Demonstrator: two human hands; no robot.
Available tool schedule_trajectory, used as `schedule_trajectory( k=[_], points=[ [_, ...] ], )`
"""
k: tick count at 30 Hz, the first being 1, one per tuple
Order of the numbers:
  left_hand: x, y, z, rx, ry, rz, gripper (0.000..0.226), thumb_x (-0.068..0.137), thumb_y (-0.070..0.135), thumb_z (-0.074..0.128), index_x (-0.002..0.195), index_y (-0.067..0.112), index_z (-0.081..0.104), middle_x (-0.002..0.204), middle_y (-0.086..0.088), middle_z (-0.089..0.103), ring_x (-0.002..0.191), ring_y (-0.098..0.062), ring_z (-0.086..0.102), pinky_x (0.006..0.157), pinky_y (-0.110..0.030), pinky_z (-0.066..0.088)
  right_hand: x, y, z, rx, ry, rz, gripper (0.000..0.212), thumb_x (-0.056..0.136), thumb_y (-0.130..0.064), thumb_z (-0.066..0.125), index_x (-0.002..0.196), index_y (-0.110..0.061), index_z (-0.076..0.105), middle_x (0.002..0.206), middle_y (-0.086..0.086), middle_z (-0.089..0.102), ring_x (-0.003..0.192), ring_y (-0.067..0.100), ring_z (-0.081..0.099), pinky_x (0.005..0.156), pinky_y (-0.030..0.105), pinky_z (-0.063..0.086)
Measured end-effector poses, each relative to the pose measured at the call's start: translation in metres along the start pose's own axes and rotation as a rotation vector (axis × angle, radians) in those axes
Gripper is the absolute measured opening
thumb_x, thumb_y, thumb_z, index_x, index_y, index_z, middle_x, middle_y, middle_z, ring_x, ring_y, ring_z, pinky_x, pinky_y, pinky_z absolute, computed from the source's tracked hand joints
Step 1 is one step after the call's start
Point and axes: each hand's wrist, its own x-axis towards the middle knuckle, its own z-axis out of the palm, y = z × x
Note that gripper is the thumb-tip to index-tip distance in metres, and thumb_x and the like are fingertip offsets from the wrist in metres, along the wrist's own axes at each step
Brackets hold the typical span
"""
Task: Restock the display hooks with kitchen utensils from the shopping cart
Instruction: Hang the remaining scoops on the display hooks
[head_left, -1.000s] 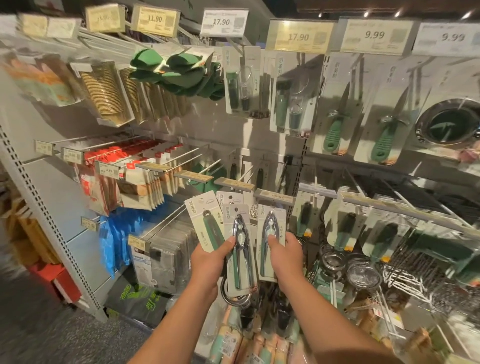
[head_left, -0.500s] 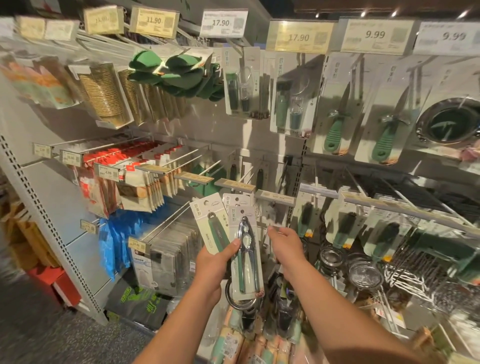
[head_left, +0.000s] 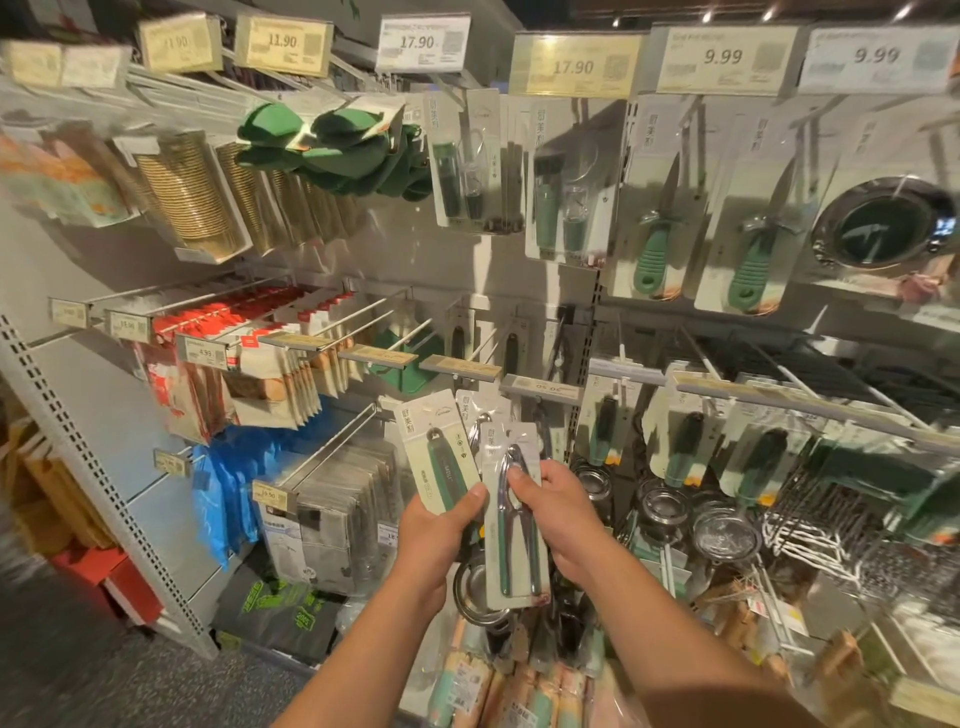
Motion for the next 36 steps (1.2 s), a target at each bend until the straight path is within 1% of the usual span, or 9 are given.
schedule_trajectory(
  k=[5,9,12,16,21,24,26,31,36],
  points=[
    [0.002,0.002,0.002,0.001,0.008,0.016,0.017,0.092,0.016,0.078,0.105,0.022,0.069,0.089,0.004,0.079,0.08,-0.017,0.073,0.065,-0.031,0.055,0.0,0.001,-0.004,0.013,0.044,0.001,0.012,0.105,-0.028,0.059,0.115,-0.022,0.062,0.114,0.004,0.073,0.103,0.022,0.071,0.092,0.044,0.058],
    [0.004,0.006,0.003,-0.027,0.025,0.025,0.018,0.093,0.013,0.076,0.106,0.02,0.067,0.096,0.0,0.076,0.083,-0.016,0.071,0.066,-0.03,0.053,0.006,-0.007,-0.008,-0.012,0.117,0.016,0.028,0.108,-0.035,0.051,0.131,-0.02,0.051,0.134,-0.002,0.056,0.122,0.022,0.054,0.103,0.04,0.044],
    [0.006,0.009,0.001,-0.029,0.019,0.04,0.019,0.093,0.011,0.076,0.107,0.02,0.066,0.097,0.001,0.075,0.084,-0.013,0.07,0.066,-0.028,0.053,0.011,-0.013,-0.006,-0.044,0.144,-0.01,0.053,0.108,-0.038,0.049,0.155,-0.017,0.037,0.156,0.0,0.042,0.141,0.029,0.044,0.115,0.048,0.039],
    [0.006,0.011,-0.003,-0.014,0.015,0.06,0.022,0.093,0.012,0.076,0.11,0.022,0.064,0.099,0.003,0.073,0.086,-0.013,0.069,0.065,-0.025,0.054,0.022,-0.017,-0.003,-0.078,0.222,-0.04,0.05,0.106,-0.039,0.05,0.15,-0.015,0.043,0.152,0.007,0.049,0.136,0.031,0.049,0.113,0.052,0.042],
    [0.005,0.008,-0.01,0.02,0.037,0.048,0.026,0.092,0.012,0.077,0.115,0.017,0.066,0.099,-0.001,0.075,0.084,-0.015,0.071,0.056,-0.02,0.054,0.027,-0.016,-0.001,-0.144,0.285,-0.075,0.054,0.11,-0.03,0.047,0.158,-0.01,0.031,0.16,0.009,0.038,0.146,0.032,0.038,0.11,0.04,0.036],
    [0.003,0.008,-0.012,0.01,0.04,0.05,0.023,0.093,0.009,0.076,0.111,0.017,0.065,0.096,-0.001,0.073,0.08,-0.014,0.069,0.049,-0.015,0.052,0.024,-0.014,0.006,-0.146,0.36,-0.098,0.047,0.11,-0.028,0.046,0.152,-0.01,0.038,0.147,0.011,0.05,0.122,0.03,0.051,0.094,0.034,0.035],
    [0.002,0.009,-0.013,0.005,0.04,0.048,0.023,0.092,0.009,0.076,0.11,0.018,0.065,0.096,-0.001,0.073,0.08,-0.014,0.07,0.05,-0.015,0.052,0.025,-0.013,0.011,-0.142,0.392,-0.094,0.04,0.11,-0.029,0.046,0.146,-0.011,0.043,0.137,0.011,0.055,0.106,0.024,0.048,0.09,0.036,0.037],
    [0.003,0.01,-0.018,0.019,0.031,0.044,0.024,0.091,0.013,0.078,0.109,0.023,0.066,0.1,0.001,0.076,0.088,-0.015,0.073,0.062,-0.023,0.057,0.035,-0.019,0.01,-0.145,0.401,-0.056,0.043,0.109,-0.03,0.048,0.146,-0.008,0.045,0.142,0.013,0.054,0.129,0.035,0.051,0.102,0.042,0.042],
    [0.004,0.008,-0.02,0.013,0.007,-0.006,0.023,0.091,0.016,0.078,0.11,0.023,0.067,0.101,-0.001,0.077,0.089,-0.016,0.073,0.064,-0.024,0.057,0.048,-0.024,-0.006,-0.223,0.298,0.103,0.068,0.106,-0.044,0.052,0.156,-0.002,0.034,0.16,0.016,0.039,0.145,0.039,0.039,0.115,0.046,0.037]
  ],
)
